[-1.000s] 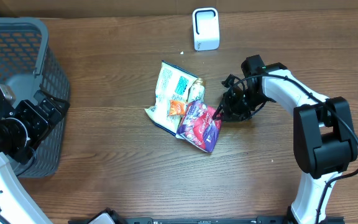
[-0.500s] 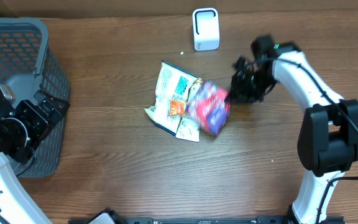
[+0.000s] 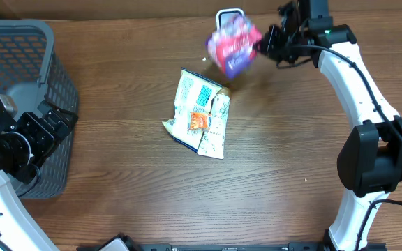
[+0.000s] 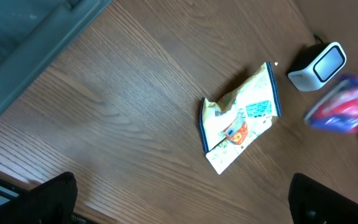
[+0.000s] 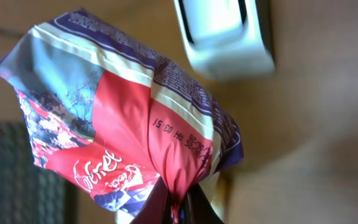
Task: Scan the item barcode
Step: 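Grasp the liner pack and raise it to the white scanner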
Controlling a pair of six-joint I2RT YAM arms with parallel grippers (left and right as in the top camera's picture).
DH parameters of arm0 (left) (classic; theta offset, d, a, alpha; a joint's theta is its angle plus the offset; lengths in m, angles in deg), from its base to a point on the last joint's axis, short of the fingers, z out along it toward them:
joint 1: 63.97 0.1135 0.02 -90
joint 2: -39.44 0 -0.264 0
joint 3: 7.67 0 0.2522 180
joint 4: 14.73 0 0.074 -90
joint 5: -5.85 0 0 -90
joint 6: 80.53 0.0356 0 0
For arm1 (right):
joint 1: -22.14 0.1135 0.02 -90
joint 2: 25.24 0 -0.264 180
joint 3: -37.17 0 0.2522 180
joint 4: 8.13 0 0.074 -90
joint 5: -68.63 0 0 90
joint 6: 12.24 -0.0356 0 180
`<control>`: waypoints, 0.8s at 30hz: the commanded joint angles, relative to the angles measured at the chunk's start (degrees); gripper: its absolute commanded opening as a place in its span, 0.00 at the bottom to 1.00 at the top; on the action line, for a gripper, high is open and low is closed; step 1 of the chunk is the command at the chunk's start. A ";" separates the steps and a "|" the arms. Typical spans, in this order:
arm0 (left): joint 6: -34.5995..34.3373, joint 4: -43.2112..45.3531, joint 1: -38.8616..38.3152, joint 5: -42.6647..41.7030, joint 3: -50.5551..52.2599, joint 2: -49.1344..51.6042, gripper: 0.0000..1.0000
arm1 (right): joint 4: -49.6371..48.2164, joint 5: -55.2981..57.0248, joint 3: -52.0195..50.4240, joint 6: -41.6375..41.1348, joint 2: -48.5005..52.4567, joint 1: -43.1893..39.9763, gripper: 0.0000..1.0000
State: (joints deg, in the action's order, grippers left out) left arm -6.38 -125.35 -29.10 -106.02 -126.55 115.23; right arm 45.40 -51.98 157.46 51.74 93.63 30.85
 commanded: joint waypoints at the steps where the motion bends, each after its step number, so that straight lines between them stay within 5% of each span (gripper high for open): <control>1: 1.29 0.07 -0.39 -0.17 0.20 0.09 1.00 | -4.66 3.76 1.51 -13.84 -1.03 0.42 0.04; 11: 1.29 0.07 -0.39 -0.17 0.20 0.09 1.00 | -21.00 5.53 1.49 -35.82 6.01 1.42 0.04; 24: 1.29 0.07 -0.39 -0.17 0.20 0.09 1.00 | -21.53 5.03 1.55 -40.22 8.39 2.69 0.04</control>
State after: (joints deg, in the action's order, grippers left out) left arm -6.38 -125.35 -29.10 -106.04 -126.55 115.23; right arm 24.59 -46.02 157.67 12.81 102.26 33.74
